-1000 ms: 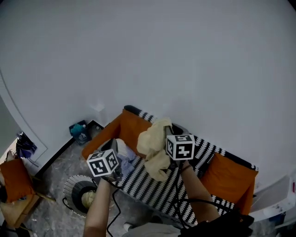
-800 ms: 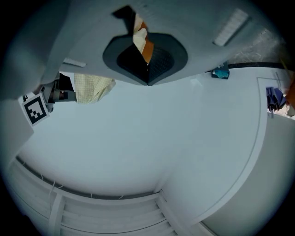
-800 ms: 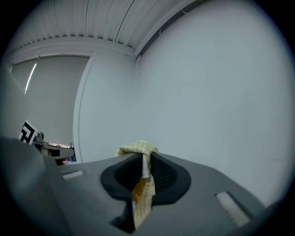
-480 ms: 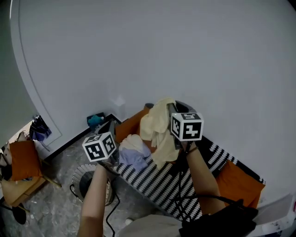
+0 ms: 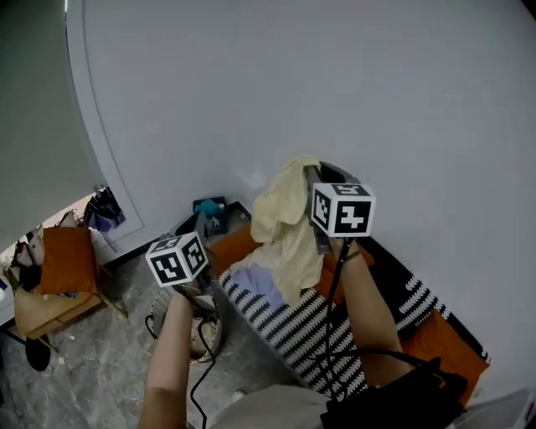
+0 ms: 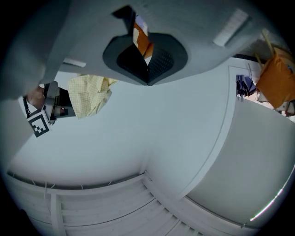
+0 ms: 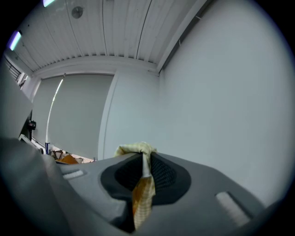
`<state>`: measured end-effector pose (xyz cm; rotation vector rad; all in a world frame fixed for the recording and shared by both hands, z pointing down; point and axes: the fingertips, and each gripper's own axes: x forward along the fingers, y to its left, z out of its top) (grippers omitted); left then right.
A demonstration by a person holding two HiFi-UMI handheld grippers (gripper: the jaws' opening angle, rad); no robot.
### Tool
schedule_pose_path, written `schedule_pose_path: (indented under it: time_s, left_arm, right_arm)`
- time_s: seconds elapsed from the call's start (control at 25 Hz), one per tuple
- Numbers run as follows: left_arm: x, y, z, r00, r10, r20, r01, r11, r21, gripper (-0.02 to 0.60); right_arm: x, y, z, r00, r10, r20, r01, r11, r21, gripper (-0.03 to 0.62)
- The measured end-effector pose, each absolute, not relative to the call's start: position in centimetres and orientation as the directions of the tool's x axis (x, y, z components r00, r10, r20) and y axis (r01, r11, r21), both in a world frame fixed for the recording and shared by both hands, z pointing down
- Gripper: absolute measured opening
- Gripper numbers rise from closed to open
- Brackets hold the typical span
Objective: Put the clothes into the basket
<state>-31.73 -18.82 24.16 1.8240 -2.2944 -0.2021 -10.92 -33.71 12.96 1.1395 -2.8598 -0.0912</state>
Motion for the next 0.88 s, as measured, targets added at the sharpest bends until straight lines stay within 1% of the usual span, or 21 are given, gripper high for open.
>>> schedule_pose_path:
  time_s: [0.28,0.52,0.64,0.88]
  left_arm:
    - [-37.3,-13.0,23.3,-0.339,-0.939,0.059,-0.914,0.343,0.217,-0.006]
    - [-45.1,-3.8,23.2,-0.457,-0.888,0.053,-0.855,0.455,0.248,-0.006]
    - [-46.0,-1.7,23.8,-0.507,-0.859,0.062,-0.826,0.506,0.248,-0.006]
    - [-45.7,-0.7,25.7,-0.600,-0.797,0.068,-0.768,0.598,0.229,-0.006]
  right_arm:
    - [-18.4,-30.1,11.0,-0.804,-0.595,0.002,-0.593,0.801,0.081,0.046]
    - [-28.3,-23.0,9.9,-0.872,-0.490,0.004,-0.487,0.867,0.108,0.046]
    - [-30.2,-22.0,10.4,-0.901,-0.434,0.003,-0.432,0.896,0.100,0.046]
    - [-31.6,-22.9,12.8,-0.943,-0.333,-0.008,-0.333,0.941,0.067,0.046]
